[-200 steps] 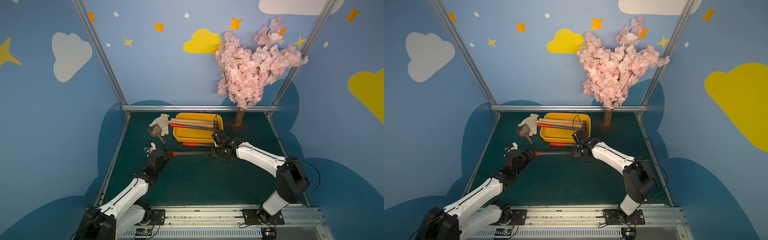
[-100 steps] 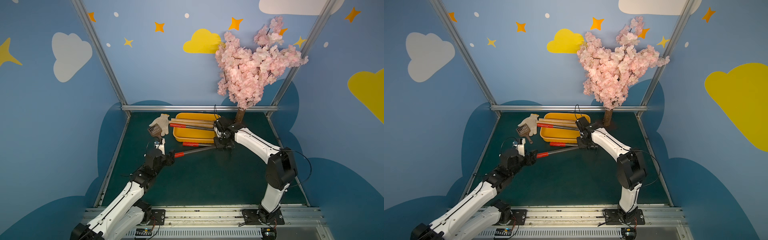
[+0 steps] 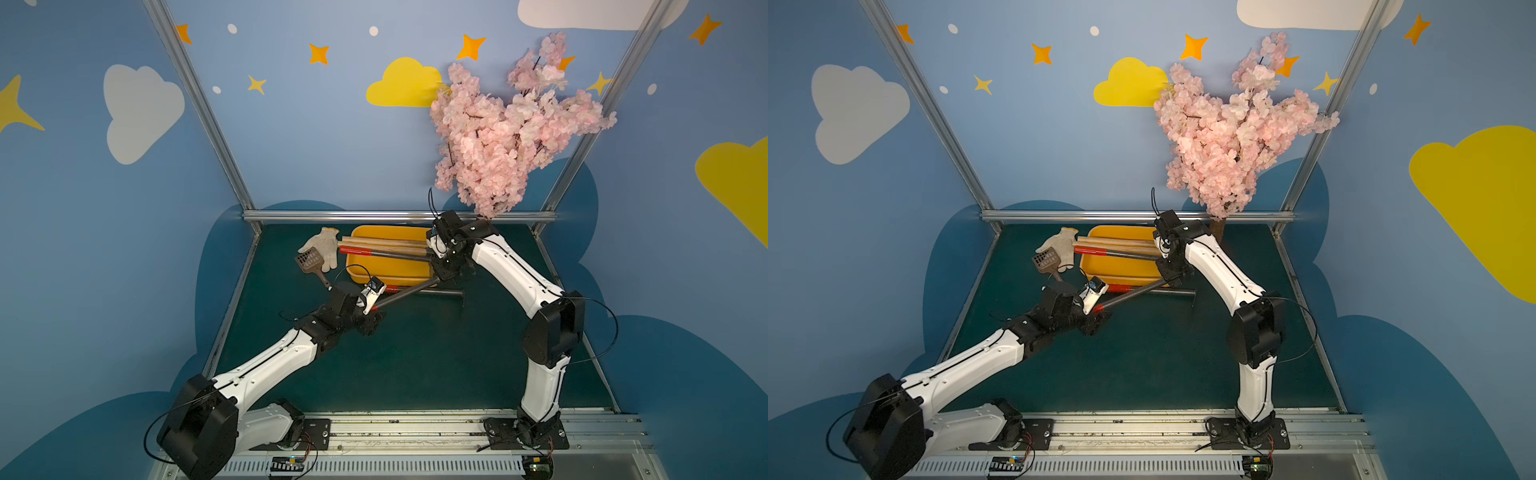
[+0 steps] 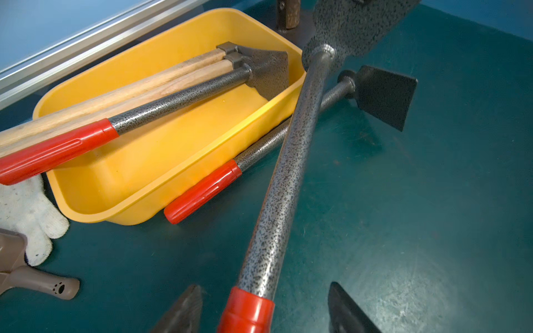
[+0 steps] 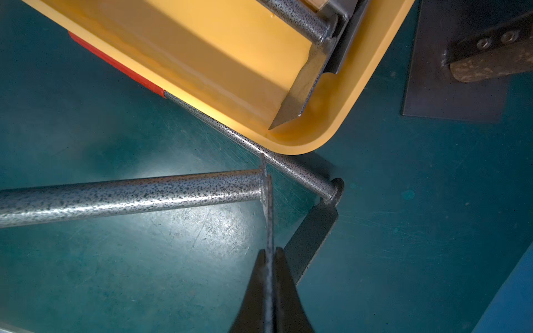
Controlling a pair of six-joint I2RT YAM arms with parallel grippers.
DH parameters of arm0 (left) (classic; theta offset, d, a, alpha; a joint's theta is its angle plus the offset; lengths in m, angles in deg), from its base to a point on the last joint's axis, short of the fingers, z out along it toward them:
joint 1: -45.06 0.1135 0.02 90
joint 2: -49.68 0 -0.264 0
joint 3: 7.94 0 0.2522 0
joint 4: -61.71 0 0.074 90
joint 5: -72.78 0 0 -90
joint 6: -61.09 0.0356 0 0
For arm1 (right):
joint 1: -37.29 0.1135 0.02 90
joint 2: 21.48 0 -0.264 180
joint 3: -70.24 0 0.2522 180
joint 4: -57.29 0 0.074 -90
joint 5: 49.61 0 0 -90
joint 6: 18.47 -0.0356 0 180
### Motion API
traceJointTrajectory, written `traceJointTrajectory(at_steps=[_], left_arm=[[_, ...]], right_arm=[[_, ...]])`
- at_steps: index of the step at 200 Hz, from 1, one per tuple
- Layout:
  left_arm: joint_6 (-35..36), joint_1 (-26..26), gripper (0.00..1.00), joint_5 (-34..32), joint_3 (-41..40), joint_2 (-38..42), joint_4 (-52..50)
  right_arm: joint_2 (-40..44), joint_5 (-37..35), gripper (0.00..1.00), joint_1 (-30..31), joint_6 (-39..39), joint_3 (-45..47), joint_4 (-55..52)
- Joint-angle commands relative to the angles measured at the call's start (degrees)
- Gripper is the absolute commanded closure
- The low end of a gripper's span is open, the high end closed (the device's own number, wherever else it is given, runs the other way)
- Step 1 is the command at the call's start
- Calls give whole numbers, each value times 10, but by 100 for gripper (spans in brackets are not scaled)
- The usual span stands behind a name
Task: Put the small hoe into the storage box
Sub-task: Pick up the hoe from the center of the board.
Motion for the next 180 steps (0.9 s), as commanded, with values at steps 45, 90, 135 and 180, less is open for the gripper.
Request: traceJointTrajectory(at_steps=[45,90,135,180], left_arm=[[50,-20,34,-27,33,-57,-44],[43,-28,51,-34,30,-59,-43],[28,-29,89,-37,20,-41,-22],[-28,-29,98,-18,-14,-19,43]], right_arm=[[40,-1,100,4,26,-22,-14],[34,0,100,4,26,-39,-20],[19,-1,100,8,19,-45,-25],[20,-12,85,1,-2,-42,-10]])
